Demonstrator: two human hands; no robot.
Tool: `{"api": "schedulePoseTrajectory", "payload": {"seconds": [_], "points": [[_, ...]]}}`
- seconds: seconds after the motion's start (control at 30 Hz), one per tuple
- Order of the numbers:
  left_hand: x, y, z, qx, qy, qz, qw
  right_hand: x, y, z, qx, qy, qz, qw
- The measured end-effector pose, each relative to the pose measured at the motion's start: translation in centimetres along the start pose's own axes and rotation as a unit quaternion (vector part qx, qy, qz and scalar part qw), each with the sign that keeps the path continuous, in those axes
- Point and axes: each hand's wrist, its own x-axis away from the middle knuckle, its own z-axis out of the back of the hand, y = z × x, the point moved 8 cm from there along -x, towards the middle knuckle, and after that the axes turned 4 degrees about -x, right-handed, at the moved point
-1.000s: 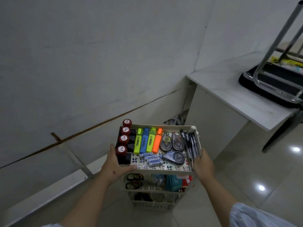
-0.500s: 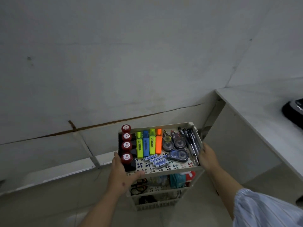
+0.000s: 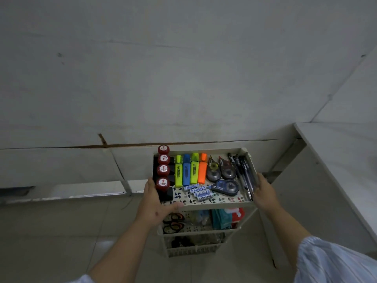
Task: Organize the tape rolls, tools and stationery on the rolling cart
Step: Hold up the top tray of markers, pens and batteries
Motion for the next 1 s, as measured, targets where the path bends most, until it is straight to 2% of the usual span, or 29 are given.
{"api": "schedulePoseTrajectory", "payload": {"seconds": [0.23,0.5,0.7,1.0], "points": [[-3.2,1.4,0.5,0.019,-0.030,-0.009,0.999,0.2,-0.1,0.3,-0.024,-0.022,-0.002,0.999],[-9.0,4.2,1.6,-0.018,-0.092,-0.056,0.994,-0.2,0.7,-1.1,-0.053,0.020,-0.043,0.997],[-11.4,4.0,3.2,-0.021,-0.103,-0.041,0.994,-2.4,-0.8,-2.5,-0.053,0.023,-0.053,0.997],[-12.2,3.3,3.4,0.025,-0.094,-0.069,0.993,-3.6,-3.1,-2.0,-0.090,0.027,-0.026,0.995]]}}
